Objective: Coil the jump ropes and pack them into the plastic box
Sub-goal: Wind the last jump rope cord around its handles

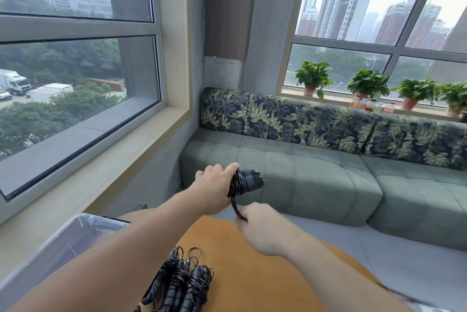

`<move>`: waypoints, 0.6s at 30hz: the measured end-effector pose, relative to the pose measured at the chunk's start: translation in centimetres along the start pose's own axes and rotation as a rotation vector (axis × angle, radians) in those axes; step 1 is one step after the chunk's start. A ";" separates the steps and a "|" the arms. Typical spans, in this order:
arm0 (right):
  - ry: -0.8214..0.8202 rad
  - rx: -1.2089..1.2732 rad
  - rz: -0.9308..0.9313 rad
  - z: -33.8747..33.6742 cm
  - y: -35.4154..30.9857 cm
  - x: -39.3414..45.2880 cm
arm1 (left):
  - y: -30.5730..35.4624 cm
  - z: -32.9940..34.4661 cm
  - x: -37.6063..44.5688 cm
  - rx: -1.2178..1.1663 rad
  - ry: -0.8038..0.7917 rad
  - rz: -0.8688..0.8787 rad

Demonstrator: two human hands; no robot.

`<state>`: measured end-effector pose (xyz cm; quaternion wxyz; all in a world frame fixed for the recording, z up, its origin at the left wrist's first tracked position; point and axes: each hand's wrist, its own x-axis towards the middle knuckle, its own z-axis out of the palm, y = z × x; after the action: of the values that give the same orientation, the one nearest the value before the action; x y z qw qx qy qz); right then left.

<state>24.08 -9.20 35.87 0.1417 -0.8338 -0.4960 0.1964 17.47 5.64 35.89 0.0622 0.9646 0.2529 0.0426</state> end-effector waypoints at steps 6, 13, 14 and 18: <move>0.054 -0.360 -0.232 -6.0 -1.0 -0.2 | 1.8 0.6 -1.2 0.238 -0.055 0.237; -0.116 0.098 -0.182 -9.0 1.8 1.3 | 2.5 -0.2 -2.6 -0.150 -0.258 0.277; -0.135 0.179 -0.172 -8.8 2.4 1.4 | 2.5 -0.5 -2.9 -0.214 -0.274 0.283; -0.241 0.600 -0.140 -7.4 4.4 1.9 | 3.0 -1.4 -3.9 -0.427 -0.321 0.277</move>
<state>31.78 -9.91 40.13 0.3347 -0.6894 -0.4855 0.4207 15.32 1.27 37.52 0.2962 0.9495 0.0910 -0.0499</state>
